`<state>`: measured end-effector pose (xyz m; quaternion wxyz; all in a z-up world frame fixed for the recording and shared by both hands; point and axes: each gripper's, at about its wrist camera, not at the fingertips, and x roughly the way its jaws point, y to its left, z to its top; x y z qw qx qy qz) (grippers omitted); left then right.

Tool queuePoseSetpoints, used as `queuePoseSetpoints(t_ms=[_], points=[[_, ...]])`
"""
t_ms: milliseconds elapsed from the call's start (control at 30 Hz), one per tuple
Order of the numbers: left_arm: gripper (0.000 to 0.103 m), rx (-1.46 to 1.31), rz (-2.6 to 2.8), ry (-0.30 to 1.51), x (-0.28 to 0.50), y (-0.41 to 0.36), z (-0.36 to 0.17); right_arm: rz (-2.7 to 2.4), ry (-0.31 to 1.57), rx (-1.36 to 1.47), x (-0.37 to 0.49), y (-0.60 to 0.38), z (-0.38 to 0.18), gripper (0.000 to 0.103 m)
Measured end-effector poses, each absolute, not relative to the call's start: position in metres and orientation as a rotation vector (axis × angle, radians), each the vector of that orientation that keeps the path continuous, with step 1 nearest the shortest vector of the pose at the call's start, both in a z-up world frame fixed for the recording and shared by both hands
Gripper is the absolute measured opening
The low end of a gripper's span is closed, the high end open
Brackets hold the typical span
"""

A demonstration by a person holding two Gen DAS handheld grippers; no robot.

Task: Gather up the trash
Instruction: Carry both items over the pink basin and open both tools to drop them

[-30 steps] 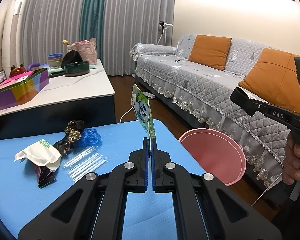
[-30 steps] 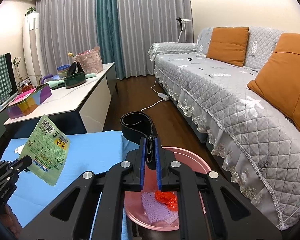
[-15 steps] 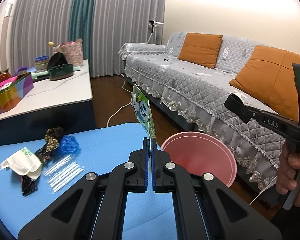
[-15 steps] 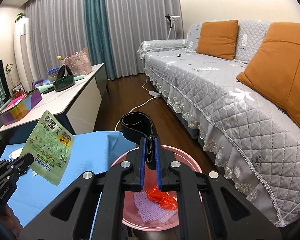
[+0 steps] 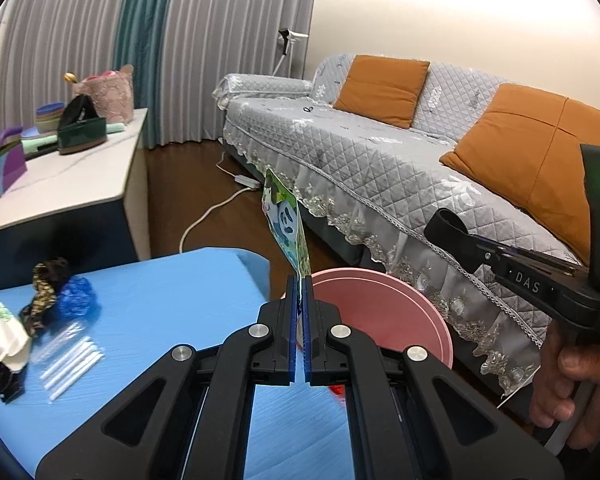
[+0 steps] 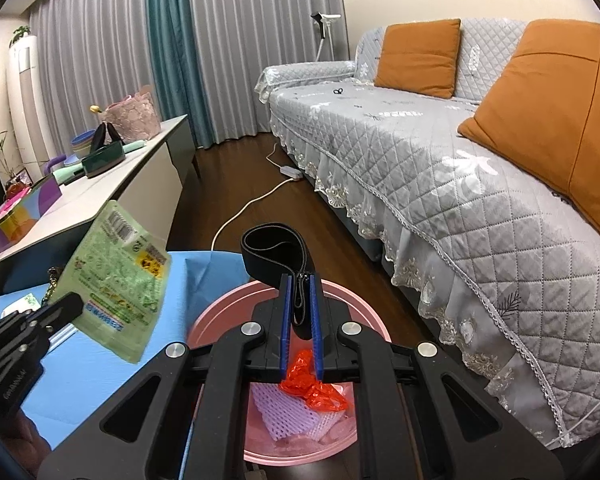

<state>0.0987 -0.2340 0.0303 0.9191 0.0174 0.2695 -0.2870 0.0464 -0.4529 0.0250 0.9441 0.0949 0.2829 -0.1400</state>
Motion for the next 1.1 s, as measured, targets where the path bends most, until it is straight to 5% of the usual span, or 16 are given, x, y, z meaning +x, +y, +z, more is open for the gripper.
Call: queuePoseSetpoints(t_ms=[333, 467, 600, 833, 933, 1033, 1100], points=[[0.002, 0.036, -0.620, 0.608, 0.120, -0.265, 0.008, -0.308, 0.609, 0.208, 0.058, -0.467, 0.016, 0.010], [0.004, 0.033, -0.662, 0.635, 0.124, -0.273, 0.003, -0.326, 0.632, 0.216, 0.063, -0.471, 0.012, 0.021], [0.028, 0.010, -0.663, 0.661, 0.124, -0.267, -0.002, -0.364, 0.640, 0.222, 0.063, -0.474, 0.011, 0.035], [0.031, -0.011, -0.614, 0.643, 0.113, -0.237, 0.010, -0.362, 0.629, 0.210, 0.063, -0.467, 0.016, 0.039], [0.047, -0.011, -0.583, 0.611, 0.104, -0.219, 0.023, -0.356, 0.619, 0.206, 0.062, -0.460, 0.020, 0.043], [0.053, -0.013, -0.570, 0.566, 0.092, -0.199, 0.038, -0.352, 0.597, 0.204, 0.060, -0.451, 0.025, 0.064], [0.062, -0.006, -0.558, 0.536, 0.084, -0.187, 0.046, -0.348, 0.567, 0.203, 0.057, -0.442, 0.031, 0.088]])
